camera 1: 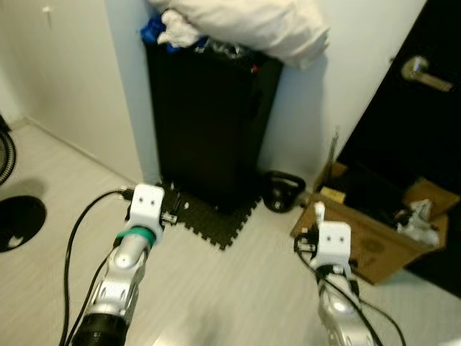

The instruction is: Clean up the room

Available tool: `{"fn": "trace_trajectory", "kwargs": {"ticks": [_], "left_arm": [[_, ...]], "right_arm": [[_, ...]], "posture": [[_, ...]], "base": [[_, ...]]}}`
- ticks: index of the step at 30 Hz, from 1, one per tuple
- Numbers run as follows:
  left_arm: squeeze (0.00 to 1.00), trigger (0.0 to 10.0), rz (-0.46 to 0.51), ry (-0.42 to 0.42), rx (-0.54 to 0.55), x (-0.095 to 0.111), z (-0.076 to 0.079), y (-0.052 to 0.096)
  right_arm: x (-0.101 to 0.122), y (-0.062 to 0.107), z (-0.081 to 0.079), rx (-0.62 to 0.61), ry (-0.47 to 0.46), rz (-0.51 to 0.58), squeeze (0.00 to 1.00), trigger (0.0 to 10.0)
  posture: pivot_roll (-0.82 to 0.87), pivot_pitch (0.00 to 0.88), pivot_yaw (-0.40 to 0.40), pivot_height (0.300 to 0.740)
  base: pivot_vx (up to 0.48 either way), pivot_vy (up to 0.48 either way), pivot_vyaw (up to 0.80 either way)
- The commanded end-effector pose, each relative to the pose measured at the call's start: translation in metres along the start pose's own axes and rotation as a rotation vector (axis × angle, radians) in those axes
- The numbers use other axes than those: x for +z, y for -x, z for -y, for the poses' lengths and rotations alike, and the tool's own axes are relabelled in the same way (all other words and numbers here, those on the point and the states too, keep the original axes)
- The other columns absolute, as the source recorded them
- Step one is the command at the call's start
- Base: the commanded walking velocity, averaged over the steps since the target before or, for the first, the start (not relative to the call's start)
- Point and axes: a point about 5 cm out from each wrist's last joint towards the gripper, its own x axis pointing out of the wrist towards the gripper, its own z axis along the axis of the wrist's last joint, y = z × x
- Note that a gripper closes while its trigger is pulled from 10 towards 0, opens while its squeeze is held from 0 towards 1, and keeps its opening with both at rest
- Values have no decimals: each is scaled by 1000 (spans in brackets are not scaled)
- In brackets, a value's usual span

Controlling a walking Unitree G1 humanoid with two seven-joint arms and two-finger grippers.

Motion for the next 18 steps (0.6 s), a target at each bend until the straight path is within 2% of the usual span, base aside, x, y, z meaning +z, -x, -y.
{"fn": "trace_trajectory", "kwargs": {"ticks": [1,9,13,18], "left_arm": [[0,10000,-4,11,-26,-2,6,1],[0,10000,-5,10,-39,-1,7,1],[0,10000,7,22,-83,2,13,0],[0,10000,16,30,-83,3,15,-1]], "right_arm": [[-7,3,6,-22,13,-25,0,10000],[-10,3,5,-16,26,-35,0,10000],[-10,4,2,1,24,-48,0,10000],[-11,4,2,2,25,-51,0,10000]], "posture": [[79,0,54,740],[88,0,58,740],[81,0,61,740],[78,0,64,740]], "base": [[0,0,-800],[0,0,-800],[0,0,-800],[0,0,-800]]}}
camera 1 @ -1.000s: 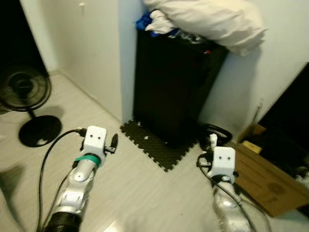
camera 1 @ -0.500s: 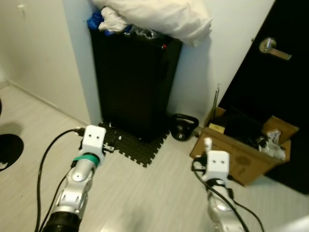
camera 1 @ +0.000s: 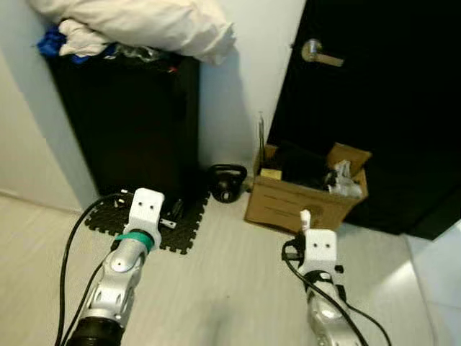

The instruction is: Clean up the room

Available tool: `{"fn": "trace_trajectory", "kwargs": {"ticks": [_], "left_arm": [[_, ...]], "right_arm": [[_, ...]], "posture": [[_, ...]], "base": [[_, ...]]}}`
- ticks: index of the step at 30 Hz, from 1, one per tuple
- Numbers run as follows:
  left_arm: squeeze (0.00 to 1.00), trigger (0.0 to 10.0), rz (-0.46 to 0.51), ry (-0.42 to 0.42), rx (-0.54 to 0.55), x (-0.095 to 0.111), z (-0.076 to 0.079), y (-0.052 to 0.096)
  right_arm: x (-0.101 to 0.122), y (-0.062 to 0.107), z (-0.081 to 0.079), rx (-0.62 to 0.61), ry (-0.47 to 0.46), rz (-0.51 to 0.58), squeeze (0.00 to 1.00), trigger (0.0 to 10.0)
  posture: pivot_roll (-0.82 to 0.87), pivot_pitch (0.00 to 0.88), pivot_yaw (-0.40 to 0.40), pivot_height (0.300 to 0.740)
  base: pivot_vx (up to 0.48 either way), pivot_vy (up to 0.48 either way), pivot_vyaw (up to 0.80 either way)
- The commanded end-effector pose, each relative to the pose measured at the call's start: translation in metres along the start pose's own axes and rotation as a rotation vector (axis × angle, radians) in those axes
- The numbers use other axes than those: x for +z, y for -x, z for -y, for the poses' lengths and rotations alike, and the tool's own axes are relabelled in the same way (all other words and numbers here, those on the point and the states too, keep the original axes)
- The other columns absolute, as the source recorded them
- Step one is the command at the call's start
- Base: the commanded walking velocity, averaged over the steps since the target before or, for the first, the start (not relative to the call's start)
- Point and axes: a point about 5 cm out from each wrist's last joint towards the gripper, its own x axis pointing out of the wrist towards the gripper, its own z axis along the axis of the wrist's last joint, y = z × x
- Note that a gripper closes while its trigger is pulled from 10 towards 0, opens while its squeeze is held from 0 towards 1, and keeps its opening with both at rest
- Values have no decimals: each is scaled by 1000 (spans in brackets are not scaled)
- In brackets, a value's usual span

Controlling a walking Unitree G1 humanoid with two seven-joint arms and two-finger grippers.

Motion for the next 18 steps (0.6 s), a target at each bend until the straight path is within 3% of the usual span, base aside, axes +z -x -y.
{"fn": "trace_trajectory", "kwargs": {"ticks": [1,16,18], "left_arm": [[0,10000,11,14,-18,1,5,0],[0,10000,1,23,2,4,-4,-4],[0,10000,31,55,14,8,-3,-5]], "right_arm": [[-5,1,3,-11,6,-21,0,10000],[-13,3,4,-37,-14,-58,0,10000],[-14,3,2,-33,-17,-65,0,10000]], "posture": [[79,0,65,740],[92,0,81,740],[93,0,84,740]], "base": [[0,0,-800],[0,0,-800],[0,0,-800]]}}
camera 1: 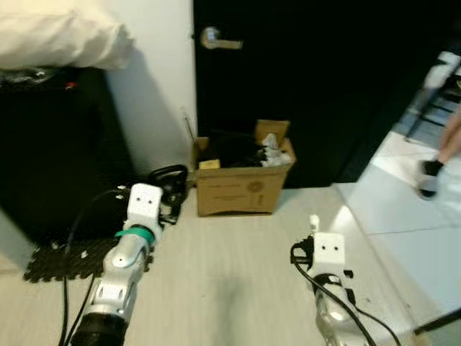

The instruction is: Clean up the room

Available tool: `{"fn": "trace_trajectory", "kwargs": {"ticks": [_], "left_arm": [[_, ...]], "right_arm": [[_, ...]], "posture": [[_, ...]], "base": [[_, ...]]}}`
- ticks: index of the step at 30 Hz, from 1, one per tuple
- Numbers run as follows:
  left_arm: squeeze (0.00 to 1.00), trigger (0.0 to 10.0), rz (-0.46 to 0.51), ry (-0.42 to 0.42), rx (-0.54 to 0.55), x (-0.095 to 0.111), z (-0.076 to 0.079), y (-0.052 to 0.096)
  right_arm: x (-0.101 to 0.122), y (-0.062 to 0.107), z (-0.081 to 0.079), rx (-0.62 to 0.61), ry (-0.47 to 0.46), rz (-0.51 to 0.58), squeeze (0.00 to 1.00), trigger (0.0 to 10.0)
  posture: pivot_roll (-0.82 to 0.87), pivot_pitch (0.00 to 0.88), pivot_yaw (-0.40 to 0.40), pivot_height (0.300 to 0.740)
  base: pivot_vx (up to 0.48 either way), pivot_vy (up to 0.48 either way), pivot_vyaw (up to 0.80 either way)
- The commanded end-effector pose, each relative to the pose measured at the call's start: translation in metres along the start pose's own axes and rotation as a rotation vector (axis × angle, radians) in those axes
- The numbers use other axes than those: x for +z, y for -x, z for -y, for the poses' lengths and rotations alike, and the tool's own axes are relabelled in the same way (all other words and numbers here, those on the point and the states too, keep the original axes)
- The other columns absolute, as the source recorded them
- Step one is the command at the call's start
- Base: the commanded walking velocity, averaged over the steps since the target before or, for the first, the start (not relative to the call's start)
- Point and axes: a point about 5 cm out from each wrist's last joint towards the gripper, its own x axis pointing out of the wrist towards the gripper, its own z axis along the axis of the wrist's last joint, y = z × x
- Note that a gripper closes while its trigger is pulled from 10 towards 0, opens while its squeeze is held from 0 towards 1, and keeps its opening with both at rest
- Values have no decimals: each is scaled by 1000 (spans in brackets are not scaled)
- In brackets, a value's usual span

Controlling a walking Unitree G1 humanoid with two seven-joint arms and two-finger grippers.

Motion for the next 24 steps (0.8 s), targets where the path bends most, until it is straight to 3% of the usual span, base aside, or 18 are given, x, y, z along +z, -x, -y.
{"fn": "trace_trajectory", "kwargs": {"ticks": [1,6,15,19,24], "left_arm": [[0,10000,-11,25,20,-4,-3,2],[0,10000,-9,30,6,-4,2,2],[0,10000,-13,45,46,-6,-5,3],[0,10000,-5,53,51,-5,-6,3],[0,10000,0,118,38,-4,-3,3]], "right_arm": [[-7,3,-3,4,-7,-32,0,10000],[-9,2,-2,5,-7,-42,0,10000],[-10,3,0,0,-30,-48,0,10000],[-6,4,-7,54,-12,-11,0,10000],[-7,4,-7,54,-31,-14,0,10000]], "posture": [[93,0,84,740],[94,0,85,740],[95,0,77,740],[99,0,69,740],[94,0,59,740]], "base": [[0,0,-800],[0,0,-800],[0,0,-800],[0,0,0],[0,0,0]]}}
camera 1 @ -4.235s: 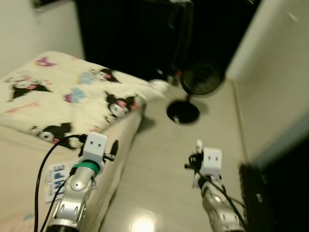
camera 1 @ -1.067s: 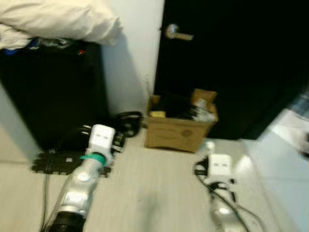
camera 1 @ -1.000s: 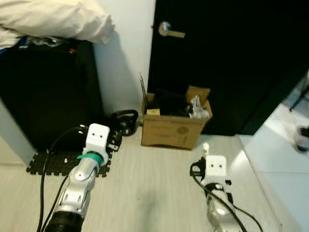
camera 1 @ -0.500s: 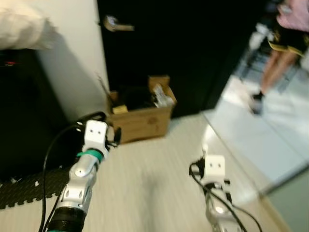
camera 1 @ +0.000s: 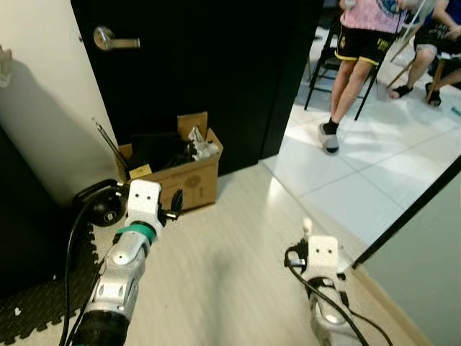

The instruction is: Clean up the room

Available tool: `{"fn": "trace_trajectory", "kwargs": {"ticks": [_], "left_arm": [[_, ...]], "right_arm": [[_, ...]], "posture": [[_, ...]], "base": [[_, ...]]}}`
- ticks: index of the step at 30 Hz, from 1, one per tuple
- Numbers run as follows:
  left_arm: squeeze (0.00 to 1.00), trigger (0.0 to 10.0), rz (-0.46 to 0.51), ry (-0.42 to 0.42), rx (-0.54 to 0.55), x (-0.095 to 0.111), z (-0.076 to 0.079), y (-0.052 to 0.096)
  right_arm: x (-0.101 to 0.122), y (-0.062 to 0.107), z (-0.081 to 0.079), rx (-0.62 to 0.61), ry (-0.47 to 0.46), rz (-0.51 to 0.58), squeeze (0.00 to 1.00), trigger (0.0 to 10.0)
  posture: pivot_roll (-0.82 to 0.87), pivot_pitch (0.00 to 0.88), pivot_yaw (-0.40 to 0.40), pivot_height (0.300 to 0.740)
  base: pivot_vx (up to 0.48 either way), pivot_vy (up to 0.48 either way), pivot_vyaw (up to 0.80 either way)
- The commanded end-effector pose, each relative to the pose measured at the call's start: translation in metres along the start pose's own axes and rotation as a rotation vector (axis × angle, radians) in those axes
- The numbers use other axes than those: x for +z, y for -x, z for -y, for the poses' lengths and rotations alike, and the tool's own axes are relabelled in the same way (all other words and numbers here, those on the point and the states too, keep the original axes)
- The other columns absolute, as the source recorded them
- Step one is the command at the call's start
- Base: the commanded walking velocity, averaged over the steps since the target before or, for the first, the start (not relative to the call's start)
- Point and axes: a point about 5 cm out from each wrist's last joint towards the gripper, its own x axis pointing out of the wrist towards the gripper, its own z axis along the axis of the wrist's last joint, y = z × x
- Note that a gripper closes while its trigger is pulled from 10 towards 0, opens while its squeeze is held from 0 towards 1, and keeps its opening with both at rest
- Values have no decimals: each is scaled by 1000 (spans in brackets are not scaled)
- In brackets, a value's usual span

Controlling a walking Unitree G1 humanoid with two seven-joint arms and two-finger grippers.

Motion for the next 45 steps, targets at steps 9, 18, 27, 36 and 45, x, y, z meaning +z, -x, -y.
{"fn": "trace_trajectory", "kwargs": {"ticks": [9,18,27,36,45], "left_arm": [[0,10000,9,25,-5,1,1,0],[0,10000,8,33,9,1,-3,0],[0,10000,0,42,5,-2,0,4],[0,10000,-4,37,16,-3,-4,7],[0,10000,-8,42,23,-5,-4,10]], "right_arm": [[-2,-2,6,-27,-43,-24,0,10000],[-3,-3,8,-25,9,-37,0,10000],[-4,-3,8,-15,-23,-48,0,10000],[-4,-2,6,7,-2,-44,0,10000],[-3,-3,8,12,0,-52,0,10000]], "posture": [[96,0,50,740],[88,0,43,740],[85,0,43,740],[83,0,30,740],[80,0,21,740]], "base": [[147,0,0],[306,0,0],[333,0,0],[335,0,0],[330,0,0]]}}
